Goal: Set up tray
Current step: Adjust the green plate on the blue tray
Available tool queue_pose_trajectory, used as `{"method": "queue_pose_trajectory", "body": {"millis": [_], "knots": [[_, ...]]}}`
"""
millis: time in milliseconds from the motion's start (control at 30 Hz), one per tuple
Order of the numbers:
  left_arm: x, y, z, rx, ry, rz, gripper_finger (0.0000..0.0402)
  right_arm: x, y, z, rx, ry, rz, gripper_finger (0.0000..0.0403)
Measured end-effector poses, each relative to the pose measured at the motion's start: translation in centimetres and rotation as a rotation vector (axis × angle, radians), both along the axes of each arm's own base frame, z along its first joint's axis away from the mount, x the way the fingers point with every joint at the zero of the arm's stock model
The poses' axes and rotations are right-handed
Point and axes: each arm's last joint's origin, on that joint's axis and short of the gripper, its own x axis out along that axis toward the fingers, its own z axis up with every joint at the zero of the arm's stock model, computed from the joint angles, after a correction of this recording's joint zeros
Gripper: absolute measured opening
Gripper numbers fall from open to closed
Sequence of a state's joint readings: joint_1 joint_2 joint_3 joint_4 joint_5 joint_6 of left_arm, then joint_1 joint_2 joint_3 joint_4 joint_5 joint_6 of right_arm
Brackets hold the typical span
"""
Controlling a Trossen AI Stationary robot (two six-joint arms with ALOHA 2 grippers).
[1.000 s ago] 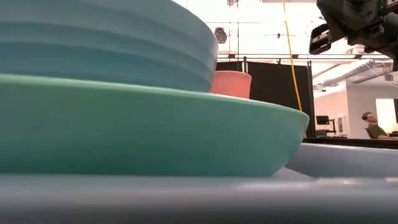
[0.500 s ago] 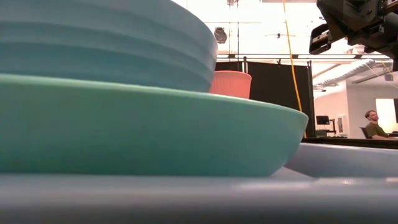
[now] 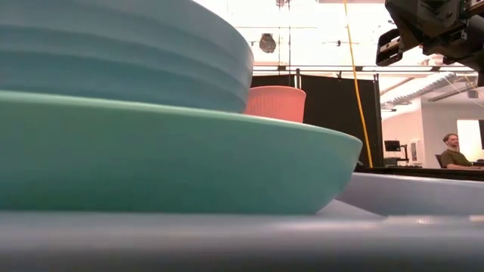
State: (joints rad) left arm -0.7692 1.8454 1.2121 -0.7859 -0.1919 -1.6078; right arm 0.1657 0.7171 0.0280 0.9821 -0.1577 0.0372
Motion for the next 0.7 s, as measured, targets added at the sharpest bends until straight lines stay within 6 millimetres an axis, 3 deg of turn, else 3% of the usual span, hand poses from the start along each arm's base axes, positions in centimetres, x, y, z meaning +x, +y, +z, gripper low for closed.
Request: {"method": "queue_pose_trajectory", "body": {"millis": [700], "knots": [[-0.82,0.65,-0.99,-0.004,0.067,0.123,0.0000,0.00,0.00,0.00,0.000,0.000,0.000,0.0000]]}}
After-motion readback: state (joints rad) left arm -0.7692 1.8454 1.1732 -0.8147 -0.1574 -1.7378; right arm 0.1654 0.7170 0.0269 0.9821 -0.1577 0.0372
